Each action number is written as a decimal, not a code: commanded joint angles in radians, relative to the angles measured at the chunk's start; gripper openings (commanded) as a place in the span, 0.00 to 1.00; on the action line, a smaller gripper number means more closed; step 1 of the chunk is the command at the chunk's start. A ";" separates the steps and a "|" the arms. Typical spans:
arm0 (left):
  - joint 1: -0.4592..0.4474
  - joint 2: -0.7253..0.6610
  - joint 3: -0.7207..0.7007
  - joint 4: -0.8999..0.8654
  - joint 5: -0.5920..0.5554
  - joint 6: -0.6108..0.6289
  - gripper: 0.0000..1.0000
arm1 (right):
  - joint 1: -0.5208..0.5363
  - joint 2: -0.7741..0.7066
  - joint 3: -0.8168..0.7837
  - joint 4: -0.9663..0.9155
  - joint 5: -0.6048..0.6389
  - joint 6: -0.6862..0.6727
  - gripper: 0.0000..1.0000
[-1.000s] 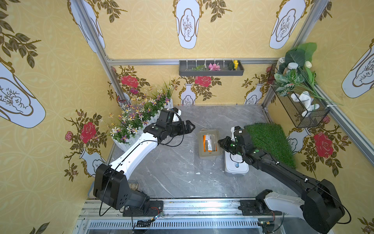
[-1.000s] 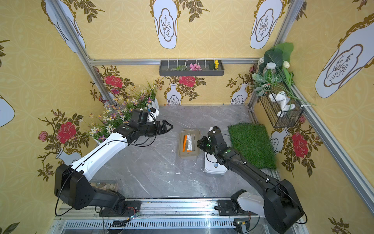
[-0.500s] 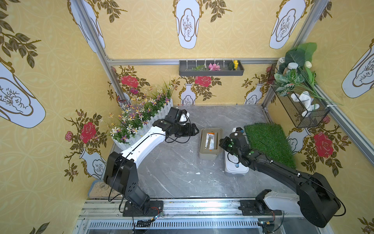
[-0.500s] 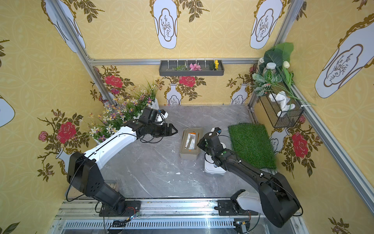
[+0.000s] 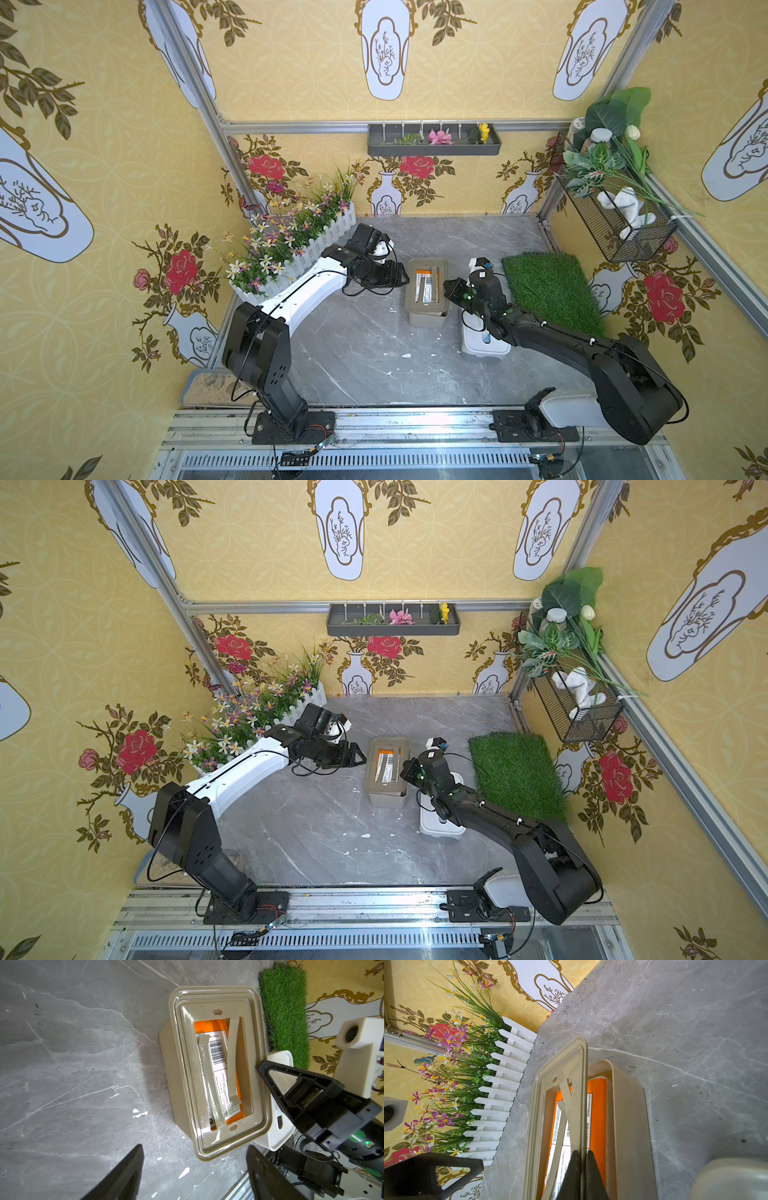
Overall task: Put the tissue paper into the tissue box
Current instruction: Close the box lid on the tissue box.
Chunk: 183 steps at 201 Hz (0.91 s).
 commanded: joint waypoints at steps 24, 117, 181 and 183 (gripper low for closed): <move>-0.024 0.059 0.044 -0.022 0.017 0.032 0.78 | -0.002 -0.004 0.002 -0.096 0.004 -0.035 0.00; -0.048 0.156 0.093 -0.089 0.003 0.077 0.66 | -0.022 0.077 0.042 -0.167 -0.010 -0.051 0.00; -0.057 0.184 0.107 -0.097 0.009 0.084 0.62 | -0.024 0.033 0.083 -0.314 -0.013 -0.088 0.00; -0.057 0.184 0.107 -0.096 0.009 0.085 0.62 | -0.024 0.030 0.085 -0.319 -0.012 -0.090 0.00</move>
